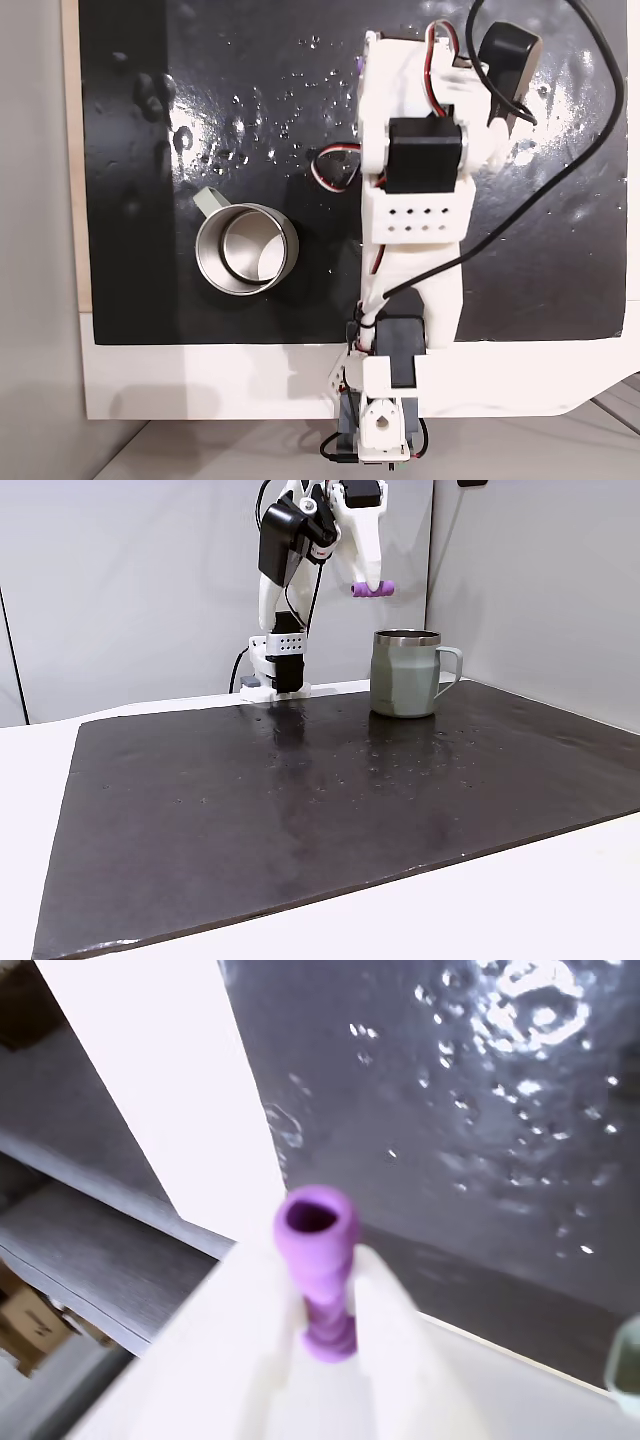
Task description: Grasp a pengrip and put it in the cup.
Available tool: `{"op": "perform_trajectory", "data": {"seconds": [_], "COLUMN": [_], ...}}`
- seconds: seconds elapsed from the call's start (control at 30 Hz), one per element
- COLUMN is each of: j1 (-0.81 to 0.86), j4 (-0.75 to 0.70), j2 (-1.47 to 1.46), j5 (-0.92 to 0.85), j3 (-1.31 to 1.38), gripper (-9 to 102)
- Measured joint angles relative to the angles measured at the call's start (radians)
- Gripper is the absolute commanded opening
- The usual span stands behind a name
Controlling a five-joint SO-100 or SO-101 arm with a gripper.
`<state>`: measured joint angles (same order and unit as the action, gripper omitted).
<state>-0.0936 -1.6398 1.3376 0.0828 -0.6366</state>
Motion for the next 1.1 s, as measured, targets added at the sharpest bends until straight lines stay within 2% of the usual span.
{"op": "perform_trajectory", "data": {"seconds": [0.33, 0.7, 0.93, 0.97, 1.1], "j1": [-0.284, -0.574, -0.623, -0.632, -0.664], "j4": [-0.041, -0.041, -0.041, -0.041, -0.041], "j2": [0.235, 0.508, 0.584, 0.584, 0.594], "j5": [-0.074, -0.114, -0.153, -0.156, -0.166], "j3": [-0.219, -0.647, -0.798, -0.802, -0.807], "gripper": [0, 0, 0, 1, 18]}}
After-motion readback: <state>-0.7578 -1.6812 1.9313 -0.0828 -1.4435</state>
